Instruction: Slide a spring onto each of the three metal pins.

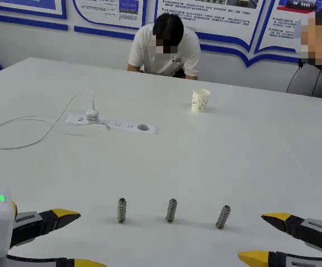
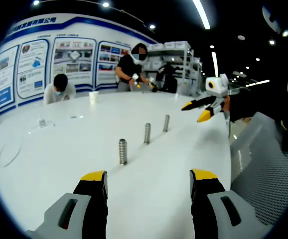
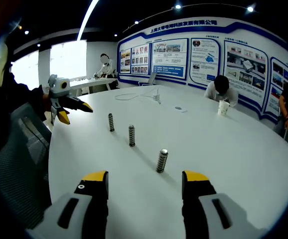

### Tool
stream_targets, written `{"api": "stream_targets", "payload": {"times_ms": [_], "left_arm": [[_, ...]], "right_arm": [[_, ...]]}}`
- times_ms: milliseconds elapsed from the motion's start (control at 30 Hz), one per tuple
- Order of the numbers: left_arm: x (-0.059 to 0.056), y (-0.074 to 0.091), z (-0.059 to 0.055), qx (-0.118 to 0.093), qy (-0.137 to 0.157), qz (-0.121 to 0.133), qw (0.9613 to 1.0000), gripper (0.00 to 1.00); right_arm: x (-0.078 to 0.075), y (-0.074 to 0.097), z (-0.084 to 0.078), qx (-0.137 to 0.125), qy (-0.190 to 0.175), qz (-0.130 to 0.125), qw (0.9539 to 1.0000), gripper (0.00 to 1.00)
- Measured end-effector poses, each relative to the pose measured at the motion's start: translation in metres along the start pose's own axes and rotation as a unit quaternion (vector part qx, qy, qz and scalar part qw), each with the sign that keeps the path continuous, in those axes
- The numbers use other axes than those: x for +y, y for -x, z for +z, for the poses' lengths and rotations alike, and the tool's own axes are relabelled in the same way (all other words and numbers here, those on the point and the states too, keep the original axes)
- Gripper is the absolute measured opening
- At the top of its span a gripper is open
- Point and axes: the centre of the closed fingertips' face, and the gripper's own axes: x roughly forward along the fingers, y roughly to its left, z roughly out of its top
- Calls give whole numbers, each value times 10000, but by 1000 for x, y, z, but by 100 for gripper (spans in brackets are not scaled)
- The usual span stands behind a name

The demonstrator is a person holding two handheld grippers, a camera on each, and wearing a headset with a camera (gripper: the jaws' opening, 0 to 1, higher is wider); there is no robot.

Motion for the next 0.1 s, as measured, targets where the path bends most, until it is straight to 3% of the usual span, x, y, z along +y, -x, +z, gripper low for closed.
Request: {"api": "stream_targets", "payload": {"times_ms": [100], "left_arm": [[0,0,0,-6,-5,-1,10000,68]], "right_arm": [[-1,0,0,-13,-1,-9,10000,61]]}}
